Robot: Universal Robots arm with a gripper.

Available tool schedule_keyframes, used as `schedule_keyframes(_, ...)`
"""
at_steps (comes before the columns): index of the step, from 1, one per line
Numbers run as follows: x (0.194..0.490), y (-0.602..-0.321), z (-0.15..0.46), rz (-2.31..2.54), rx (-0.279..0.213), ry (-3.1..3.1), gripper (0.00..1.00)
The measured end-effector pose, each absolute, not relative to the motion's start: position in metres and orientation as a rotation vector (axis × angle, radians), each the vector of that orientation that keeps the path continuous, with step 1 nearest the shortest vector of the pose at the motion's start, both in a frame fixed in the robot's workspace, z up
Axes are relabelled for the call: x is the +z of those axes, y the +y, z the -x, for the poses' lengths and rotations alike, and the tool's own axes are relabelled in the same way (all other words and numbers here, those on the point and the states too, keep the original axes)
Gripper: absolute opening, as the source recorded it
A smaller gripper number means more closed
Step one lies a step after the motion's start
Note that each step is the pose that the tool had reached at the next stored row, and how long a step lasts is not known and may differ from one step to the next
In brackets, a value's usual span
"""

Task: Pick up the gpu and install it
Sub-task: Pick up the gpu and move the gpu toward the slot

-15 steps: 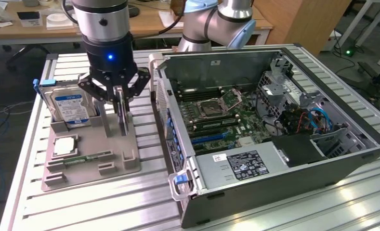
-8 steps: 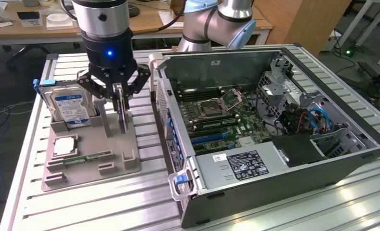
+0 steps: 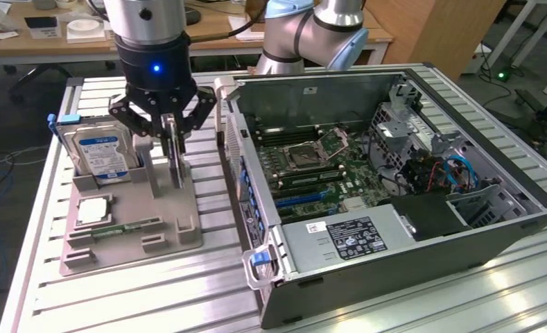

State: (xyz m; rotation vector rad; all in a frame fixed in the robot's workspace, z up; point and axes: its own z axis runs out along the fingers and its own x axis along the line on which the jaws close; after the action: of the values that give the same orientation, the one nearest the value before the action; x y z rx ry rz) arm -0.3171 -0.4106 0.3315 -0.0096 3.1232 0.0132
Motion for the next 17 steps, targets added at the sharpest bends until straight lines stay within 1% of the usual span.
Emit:
schedule_keyframes(8, 0.343, -0.411, 0.317, 0.01, 0.013, 3.123, 0.28)
schedule_keyframes(17, 0.363, -0.411, 0.317, 0.01, 0.013, 3.123, 0.28)
